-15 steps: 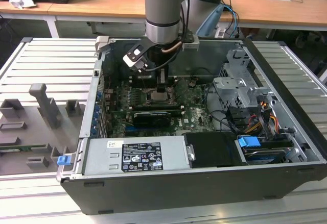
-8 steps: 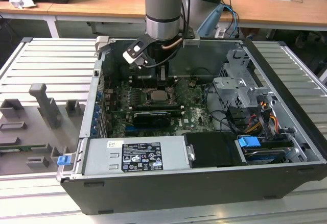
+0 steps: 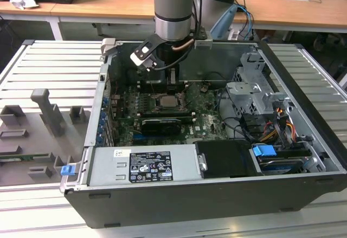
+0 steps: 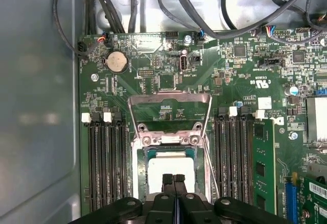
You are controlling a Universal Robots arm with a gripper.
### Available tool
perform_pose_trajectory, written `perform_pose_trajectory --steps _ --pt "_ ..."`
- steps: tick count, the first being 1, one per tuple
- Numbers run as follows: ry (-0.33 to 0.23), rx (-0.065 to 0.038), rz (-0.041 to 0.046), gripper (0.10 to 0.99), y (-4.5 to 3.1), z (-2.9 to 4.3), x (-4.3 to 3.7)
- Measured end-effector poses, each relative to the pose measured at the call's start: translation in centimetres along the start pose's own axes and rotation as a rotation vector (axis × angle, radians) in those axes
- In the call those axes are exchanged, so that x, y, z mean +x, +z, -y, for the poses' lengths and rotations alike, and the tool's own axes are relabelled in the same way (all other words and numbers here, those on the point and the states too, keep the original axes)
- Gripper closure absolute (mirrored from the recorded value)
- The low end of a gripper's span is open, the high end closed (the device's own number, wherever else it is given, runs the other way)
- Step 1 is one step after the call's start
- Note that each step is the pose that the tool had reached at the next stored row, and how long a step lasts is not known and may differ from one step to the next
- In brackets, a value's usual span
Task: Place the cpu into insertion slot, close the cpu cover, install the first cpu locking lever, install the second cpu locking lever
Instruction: 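Close the cpu cover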
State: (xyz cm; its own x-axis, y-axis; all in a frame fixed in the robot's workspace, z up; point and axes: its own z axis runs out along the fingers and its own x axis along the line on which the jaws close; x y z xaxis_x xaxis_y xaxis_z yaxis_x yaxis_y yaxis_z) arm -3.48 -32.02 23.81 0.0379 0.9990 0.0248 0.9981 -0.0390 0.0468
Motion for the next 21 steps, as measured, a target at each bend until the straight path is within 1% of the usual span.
perform_pose_trajectory --steps 1,3,5,7,14,15,16,17,19,21 --pt "0.000 0.000 0.0000 0.980 0.01 -0.30 0.01" --pt "0.000 0.000 0.0000 0.980 -0.07 -0.34 0.02" --pt "0.000 0.000 0.0000 0.980 -0.46 -0.36 0.02" --pt "0.000 0.000 0.0000 0.980 -0.63 -0.37 0.03" --pt "0.000 0.000 0.0001 0.980 -0.74 -0.80 0.05" --pt "0.000 0.000 0.0001 0.980 -0.85 -0.80 0.05" --pt "0.000 0.000 0.0000 0.980 -1.13 -0.82 0.06" --pt "0.000 0.000 0.0000 0.980 -1.32 -0.93 0.07" --pt "0.000 0.000 0.0000 0.980 -1.33 -1.67 0.10" --pt "0.000 0.000 0.0001 0.980 -1.54 -1.90 0.11"
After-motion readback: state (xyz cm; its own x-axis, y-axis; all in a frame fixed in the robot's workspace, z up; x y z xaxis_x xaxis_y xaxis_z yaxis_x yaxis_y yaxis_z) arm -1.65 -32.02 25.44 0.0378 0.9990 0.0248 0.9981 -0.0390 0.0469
